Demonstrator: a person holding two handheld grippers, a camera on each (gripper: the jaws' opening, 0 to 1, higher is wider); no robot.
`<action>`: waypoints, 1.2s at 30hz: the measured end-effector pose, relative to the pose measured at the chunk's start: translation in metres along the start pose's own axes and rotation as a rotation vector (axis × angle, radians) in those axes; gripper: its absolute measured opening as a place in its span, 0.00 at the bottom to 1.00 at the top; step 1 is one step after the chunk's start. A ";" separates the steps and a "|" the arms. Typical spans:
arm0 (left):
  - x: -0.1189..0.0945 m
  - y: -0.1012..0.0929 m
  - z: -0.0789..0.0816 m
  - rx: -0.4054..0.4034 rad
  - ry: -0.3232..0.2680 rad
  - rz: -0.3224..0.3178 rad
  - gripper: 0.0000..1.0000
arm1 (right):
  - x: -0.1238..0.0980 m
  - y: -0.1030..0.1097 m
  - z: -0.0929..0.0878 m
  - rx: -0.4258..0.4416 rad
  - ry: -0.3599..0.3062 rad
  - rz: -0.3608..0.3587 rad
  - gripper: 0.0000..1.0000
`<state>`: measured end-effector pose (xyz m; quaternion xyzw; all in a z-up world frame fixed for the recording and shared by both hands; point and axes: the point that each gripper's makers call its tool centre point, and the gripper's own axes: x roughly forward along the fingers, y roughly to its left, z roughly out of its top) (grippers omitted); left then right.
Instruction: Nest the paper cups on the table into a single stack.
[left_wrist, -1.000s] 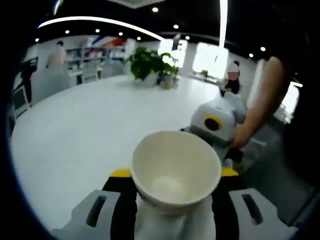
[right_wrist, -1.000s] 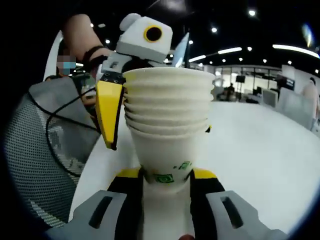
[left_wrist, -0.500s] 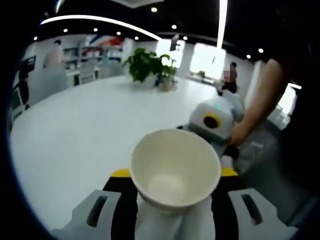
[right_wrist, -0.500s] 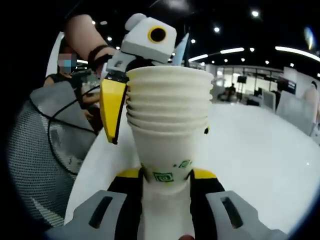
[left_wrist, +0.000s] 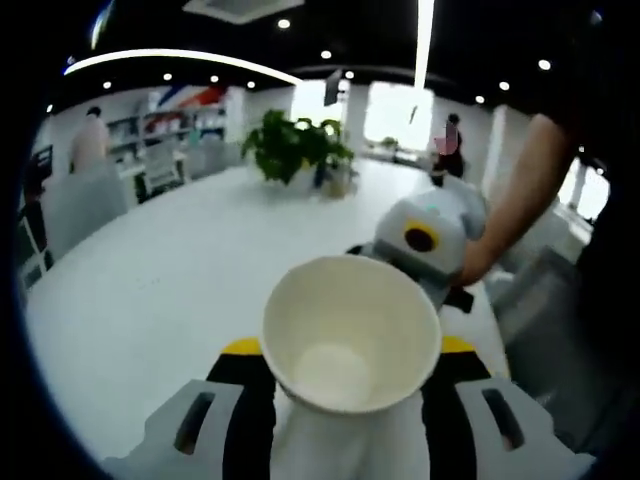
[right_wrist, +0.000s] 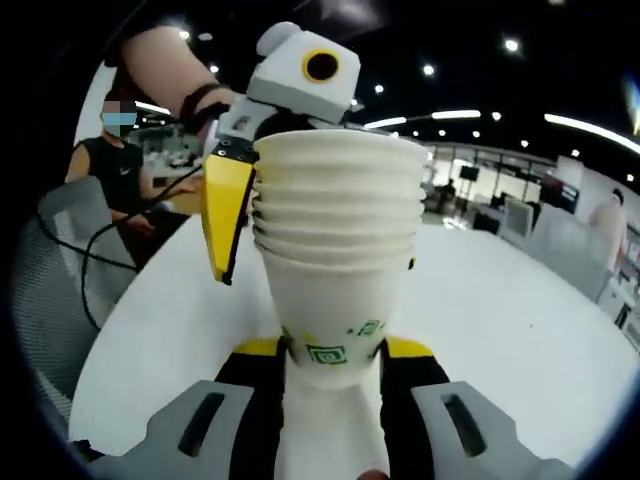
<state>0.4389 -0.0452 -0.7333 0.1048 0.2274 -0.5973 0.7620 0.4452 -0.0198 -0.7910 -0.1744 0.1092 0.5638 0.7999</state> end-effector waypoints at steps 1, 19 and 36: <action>0.002 0.005 0.001 0.004 0.002 0.002 0.56 | 0.001 -0.006 -0.001 -0.003 0.002 -0.003 0.33; 0.045 0.098 0.017 0.062 -0.023 0.018 0.56 | 0.031 -0.106 -0.027 0.014 0.019 -0.082 0.33; 0.055 0.115 -0.010 -0.044 0.005 0.027 0.55 | 0.044 -0.107 -0.055 0.111 0.074 -0.100 0.33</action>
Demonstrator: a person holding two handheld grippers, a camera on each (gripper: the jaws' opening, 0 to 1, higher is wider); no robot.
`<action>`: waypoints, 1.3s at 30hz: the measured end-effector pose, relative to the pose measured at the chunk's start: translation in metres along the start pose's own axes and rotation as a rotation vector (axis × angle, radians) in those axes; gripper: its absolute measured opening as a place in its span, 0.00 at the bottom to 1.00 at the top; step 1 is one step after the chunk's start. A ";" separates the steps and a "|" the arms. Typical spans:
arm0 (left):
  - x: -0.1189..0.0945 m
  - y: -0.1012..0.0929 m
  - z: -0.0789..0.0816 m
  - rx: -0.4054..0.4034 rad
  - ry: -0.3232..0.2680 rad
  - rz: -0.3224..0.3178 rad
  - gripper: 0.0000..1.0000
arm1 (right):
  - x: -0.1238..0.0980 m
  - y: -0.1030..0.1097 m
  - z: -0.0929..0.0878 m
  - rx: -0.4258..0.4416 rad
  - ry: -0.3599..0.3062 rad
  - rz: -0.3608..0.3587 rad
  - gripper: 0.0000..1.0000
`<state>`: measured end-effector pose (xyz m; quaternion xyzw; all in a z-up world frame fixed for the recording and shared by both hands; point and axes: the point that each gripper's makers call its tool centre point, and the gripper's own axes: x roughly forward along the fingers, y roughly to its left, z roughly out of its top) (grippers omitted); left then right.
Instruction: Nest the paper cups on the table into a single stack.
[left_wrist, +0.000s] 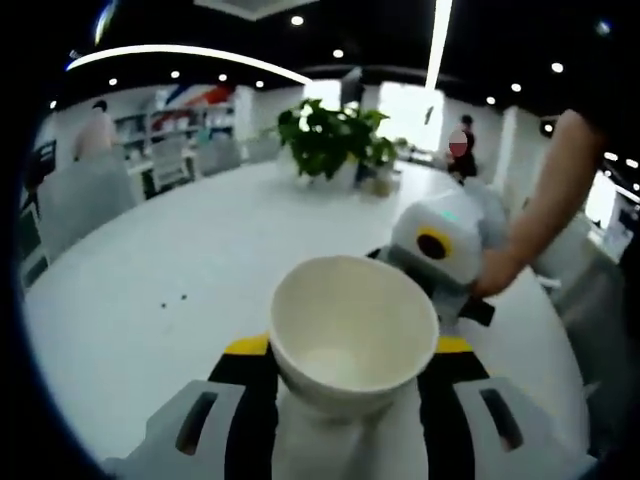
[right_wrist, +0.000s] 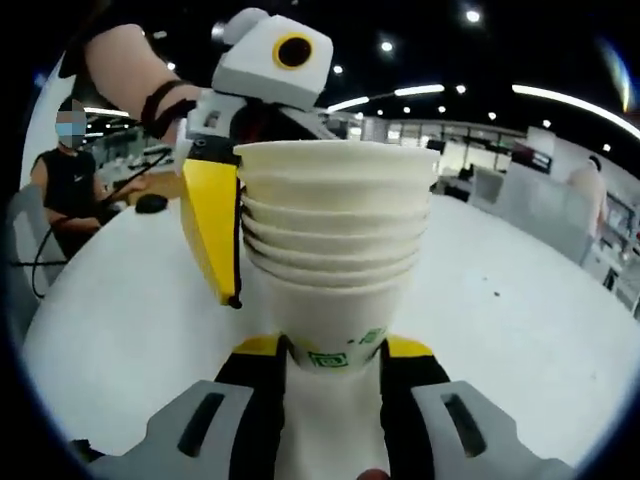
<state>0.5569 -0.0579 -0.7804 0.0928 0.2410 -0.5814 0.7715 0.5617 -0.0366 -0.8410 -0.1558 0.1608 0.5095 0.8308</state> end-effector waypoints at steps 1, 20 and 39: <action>0.000 -0.001 0.003 0.003 -0.021 0.002 0.55 | 0.000 0.000 0.000 0.004 -0.004 0.000 0.33; -0.019 -0.006 0.002 0.014 -0.040 0.069 0.60 | -0.018 0.007 -0.001 0.080 -0.004 -0.068 0.47; -0.062 -0.026 0.008 0.024 -0.052 0.142 0.74 | -0.045 0.030 0.019 0.111 0.008 -0.143 0.68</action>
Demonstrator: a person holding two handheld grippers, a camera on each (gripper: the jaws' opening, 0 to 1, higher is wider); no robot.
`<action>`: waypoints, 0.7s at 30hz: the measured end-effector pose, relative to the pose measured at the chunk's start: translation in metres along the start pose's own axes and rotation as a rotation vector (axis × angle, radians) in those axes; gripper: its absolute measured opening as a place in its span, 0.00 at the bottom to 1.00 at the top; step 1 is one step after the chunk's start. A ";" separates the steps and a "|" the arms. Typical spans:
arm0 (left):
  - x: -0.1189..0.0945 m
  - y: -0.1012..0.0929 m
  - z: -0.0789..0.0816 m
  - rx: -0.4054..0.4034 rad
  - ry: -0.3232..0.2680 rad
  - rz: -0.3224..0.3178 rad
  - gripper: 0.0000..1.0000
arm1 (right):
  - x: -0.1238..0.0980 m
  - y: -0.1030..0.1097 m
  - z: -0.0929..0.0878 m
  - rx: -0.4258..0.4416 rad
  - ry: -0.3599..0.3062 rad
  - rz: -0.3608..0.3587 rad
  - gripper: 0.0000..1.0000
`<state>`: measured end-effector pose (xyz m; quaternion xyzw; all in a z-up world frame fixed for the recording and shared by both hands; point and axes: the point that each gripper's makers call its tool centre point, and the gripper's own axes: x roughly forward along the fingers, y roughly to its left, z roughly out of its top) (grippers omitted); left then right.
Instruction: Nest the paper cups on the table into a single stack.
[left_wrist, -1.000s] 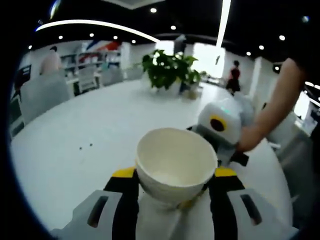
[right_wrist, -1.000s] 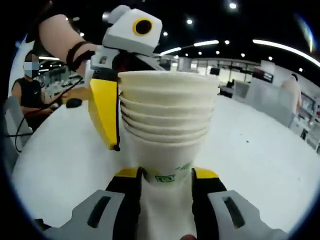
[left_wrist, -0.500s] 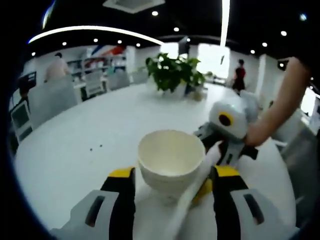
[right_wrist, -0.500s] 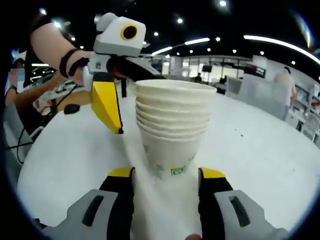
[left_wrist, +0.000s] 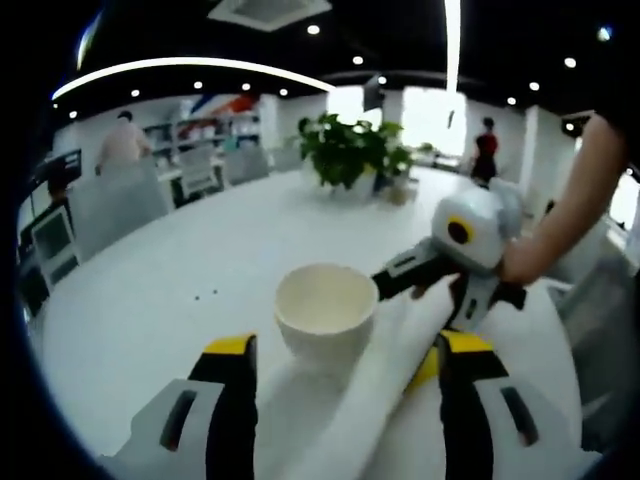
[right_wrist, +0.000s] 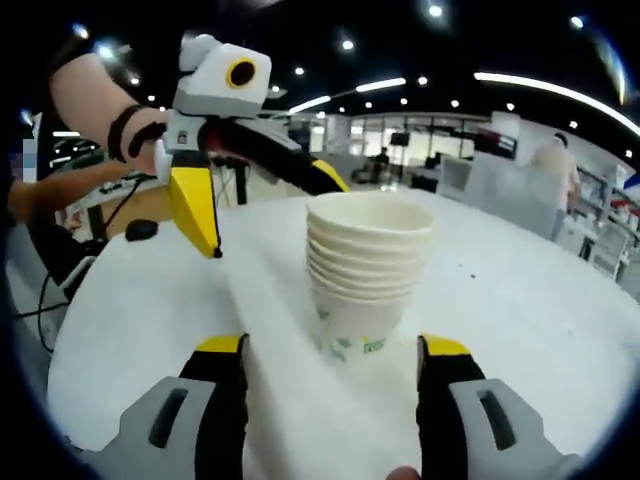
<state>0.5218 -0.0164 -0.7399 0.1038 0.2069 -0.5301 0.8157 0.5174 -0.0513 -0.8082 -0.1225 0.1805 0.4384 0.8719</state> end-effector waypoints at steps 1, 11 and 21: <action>-0.005 -0.002 0.001 0.003 -0.001 0.002 0.75 | -0.004 0.002 0.003 0.003 -0.003 -0.004 0.69; -0.038 -0.015 0.015 0.011 -0.017 0.021 0.86 | -0.037 0.016 0.018 0.031 -0.006 -0.042 0.81; -0.079 -0.048 0.031 0.054 -0.019 0.018 0.95 | -0.093 0.028 0.035 0.057 -0.031 -0.092 0.90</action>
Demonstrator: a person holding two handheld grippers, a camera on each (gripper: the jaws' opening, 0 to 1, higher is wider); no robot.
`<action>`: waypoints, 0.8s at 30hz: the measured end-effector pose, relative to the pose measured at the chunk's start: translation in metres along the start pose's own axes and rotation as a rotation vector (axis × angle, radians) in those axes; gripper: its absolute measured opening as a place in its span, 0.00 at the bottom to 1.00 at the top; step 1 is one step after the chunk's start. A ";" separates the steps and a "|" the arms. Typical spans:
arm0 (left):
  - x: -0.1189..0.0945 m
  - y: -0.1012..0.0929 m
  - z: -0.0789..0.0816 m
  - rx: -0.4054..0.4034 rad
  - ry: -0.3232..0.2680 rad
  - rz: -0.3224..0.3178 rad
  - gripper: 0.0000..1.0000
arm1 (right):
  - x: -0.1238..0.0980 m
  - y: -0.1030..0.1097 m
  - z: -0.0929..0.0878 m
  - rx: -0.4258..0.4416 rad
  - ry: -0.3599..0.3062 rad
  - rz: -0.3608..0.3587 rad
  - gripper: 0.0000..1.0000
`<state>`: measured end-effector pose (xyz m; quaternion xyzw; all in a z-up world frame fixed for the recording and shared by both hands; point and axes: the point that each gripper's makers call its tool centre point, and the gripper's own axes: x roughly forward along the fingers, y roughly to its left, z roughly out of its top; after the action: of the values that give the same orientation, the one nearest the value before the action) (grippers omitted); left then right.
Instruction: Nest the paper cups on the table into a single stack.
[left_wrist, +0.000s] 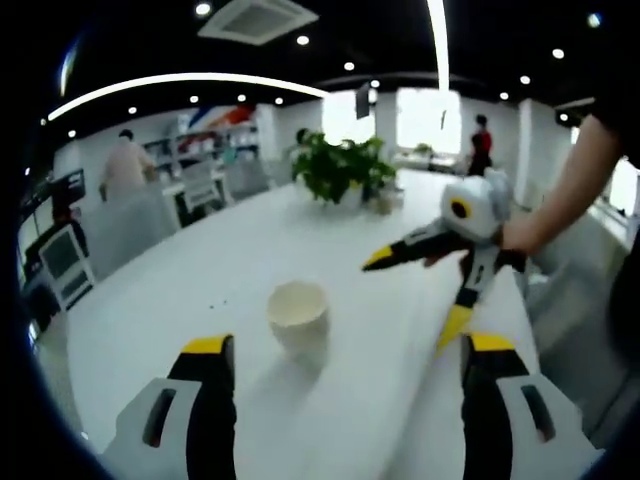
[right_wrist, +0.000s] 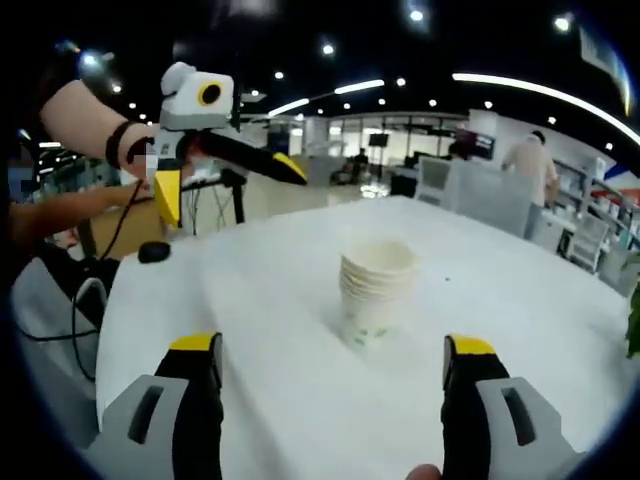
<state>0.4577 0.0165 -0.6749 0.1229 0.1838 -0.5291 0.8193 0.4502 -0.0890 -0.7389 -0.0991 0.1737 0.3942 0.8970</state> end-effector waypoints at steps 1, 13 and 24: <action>-0.004 -0.002 0.002 0.004 -0.005 0.002 0.96 | -0.005 0.000 0.003 0.003 -0.006 -0.009 0.91; -0.058 -0.042 0.005 -0.022 -0.057 0.073 0.99 | -0.079 0.030 0.024 0.028 -0.091 -0.059 1.00; -0.098 -0.064 -0.020 -0.175 -0.119 0.226 0.99 | -0.109 0.041 0.024 0.050 -0.083 -0.106 1.00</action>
<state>0.3592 0.0791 -0.6510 0.0393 0.1653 -0.4217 0.8907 0.3569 -0.1279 -0.6758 -0.0693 0.1409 0.3453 0.9253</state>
